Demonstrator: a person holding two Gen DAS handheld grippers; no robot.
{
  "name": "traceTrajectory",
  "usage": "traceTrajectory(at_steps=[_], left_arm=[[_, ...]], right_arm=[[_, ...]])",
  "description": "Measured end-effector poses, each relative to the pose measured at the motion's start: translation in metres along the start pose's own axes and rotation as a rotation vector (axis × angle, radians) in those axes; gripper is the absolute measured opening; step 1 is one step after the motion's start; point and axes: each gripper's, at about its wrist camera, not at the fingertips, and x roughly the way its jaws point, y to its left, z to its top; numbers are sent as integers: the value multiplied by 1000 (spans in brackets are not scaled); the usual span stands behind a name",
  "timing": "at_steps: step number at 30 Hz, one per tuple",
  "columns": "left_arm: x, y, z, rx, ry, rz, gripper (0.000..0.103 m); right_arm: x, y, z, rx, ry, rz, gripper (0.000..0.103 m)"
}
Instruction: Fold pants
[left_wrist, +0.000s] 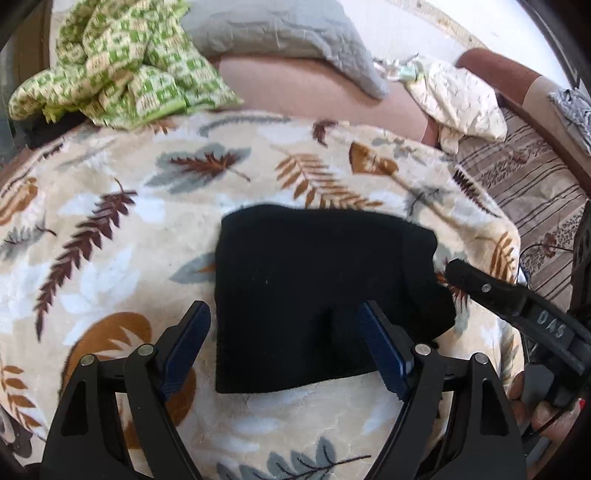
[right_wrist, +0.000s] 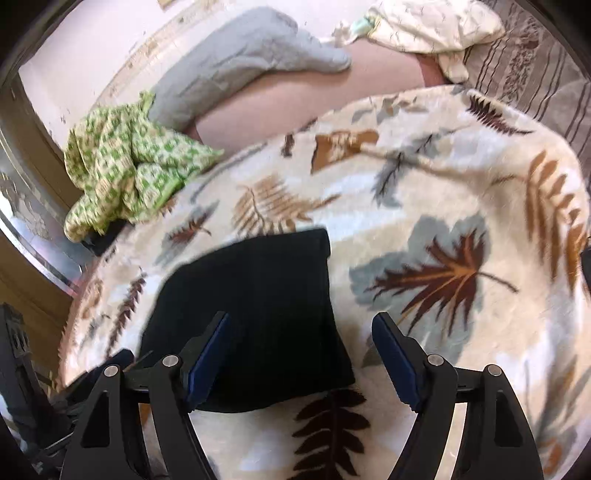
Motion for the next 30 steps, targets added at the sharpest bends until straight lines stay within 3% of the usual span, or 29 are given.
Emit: traceTrajectory(at_steps=[5, 12, 16, 18, 22, 27, 30], left_arm=[[-6, 0, 3, 18, -26, -6, 83], [4, 12, 2, 10, -55, -1, 83], [17, 27, 0, -46, -61, -86, 83], [25, 30, -1, -58, -43, -88, 83], [36, 37, 1, -77, -15, -99, 83], [36, 46, 2, -72, 17, -179, 84], [38, 58, 5, -122, 41, -235, 87]], right_arm=[[-23, 13, 5, -34, -49, 12, 83], [-12, 17, -1, -55, -39, -15, 83], [3, 14, -6, -63, -10, -49, 83], [12, 14, -7, -76, 3, -60, 83], [29, 10, -7, -70, 36, -42, 83], [47, 10, -4, -122, 76, -22, 83], [60, 7, -4, -139, 141, 8, 83]])
